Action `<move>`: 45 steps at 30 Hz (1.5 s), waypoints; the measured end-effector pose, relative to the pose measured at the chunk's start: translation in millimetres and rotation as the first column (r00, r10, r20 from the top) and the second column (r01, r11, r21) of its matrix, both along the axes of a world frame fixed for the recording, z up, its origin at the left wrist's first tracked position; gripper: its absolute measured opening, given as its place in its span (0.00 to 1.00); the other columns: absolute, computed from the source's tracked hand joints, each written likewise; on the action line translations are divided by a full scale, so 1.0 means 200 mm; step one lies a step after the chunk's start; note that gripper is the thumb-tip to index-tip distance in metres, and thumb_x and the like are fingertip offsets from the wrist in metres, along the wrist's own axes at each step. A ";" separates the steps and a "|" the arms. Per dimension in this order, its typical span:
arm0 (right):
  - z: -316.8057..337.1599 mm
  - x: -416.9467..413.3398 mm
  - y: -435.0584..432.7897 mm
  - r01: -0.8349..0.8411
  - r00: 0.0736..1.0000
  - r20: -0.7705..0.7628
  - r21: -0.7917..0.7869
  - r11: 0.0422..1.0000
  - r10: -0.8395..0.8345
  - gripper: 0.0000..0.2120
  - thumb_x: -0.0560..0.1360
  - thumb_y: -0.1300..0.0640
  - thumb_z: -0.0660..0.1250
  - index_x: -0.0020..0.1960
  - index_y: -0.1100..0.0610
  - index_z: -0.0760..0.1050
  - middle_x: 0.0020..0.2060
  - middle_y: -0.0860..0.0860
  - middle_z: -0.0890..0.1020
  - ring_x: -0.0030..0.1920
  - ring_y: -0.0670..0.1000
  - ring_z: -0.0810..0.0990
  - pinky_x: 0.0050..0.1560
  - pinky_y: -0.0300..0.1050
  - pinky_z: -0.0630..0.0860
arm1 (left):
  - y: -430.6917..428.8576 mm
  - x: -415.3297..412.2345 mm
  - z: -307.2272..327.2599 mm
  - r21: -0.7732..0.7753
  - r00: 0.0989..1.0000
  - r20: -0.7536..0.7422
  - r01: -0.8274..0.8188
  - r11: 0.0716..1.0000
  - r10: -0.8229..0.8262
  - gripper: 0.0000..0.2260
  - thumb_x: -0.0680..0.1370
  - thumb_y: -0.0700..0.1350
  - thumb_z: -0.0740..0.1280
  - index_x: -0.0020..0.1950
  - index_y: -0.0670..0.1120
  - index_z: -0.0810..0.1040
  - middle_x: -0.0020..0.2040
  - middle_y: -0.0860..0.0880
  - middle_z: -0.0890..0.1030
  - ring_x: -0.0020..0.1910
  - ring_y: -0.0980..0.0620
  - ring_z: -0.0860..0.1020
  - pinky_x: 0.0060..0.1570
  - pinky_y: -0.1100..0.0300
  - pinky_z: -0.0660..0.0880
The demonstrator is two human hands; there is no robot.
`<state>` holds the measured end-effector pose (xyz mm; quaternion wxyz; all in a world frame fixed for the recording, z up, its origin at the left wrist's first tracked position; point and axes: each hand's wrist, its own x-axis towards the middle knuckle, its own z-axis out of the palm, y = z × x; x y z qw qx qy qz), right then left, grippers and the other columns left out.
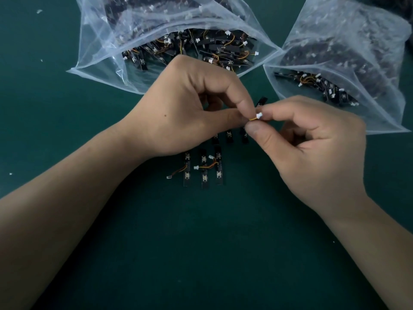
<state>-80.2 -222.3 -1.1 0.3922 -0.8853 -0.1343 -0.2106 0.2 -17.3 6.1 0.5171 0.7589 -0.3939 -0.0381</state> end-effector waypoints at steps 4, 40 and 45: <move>-0.01 0.00 -0.01 0.013 1.000 -0.009 0.001 1.000 -0.013 0.03 0.78 0.55 0.77 0.49 0.54 0.85 0.44 0.41 0.83 0.31 0.49 0.75 0.36 0.34 0.67 | -0.01 0.00 0.00 -0.005 1.000 0.011 0.021 1.000 -0.020 0.02 0.80 0.37 0.75 0.51 0.43 0.86 0.48 0.49 0.87 0.46 0.51 0.87 0.46 0.50 0.82; 0.00 0.00 0.02 -0.223 0.931 -0.318 -0.101 0.969 0.181 0.05 0.74 0.52 0.75 0.40 0.48 0.83 0.25 0.47 0.73 0.28 0.53 0.74 0.32 0.41 0.67 | 0.02 0.08 -0.03 -0.162 0.916 0.061 -0.382 0.910 0.396 0.16 0.76 0.29 0.62 0.48 0.45 0.85 0.40 0.50 0.85 0.29 0.60 0.75 0.32 0.67 0.65; 0.01 -0.01 -0.01 -0.226 0.939 -0.260 0.021 0.974 0.224 0.06 0.76 0.59 0.73 0.41 0.54 0.81 0.26 0.50 0.75 0.28 0.53 0.74 0.31 0.35 0.67 | 0.02 0.08 -0.03 -0.166 0.914 0.062 -0.386 0.907 0.400 0.16 0.76 0.29 0.61 0.48 0.45 0.85 0.39 0.48 0.85 0.30 0.61 0.76 0.32 0.69 0.65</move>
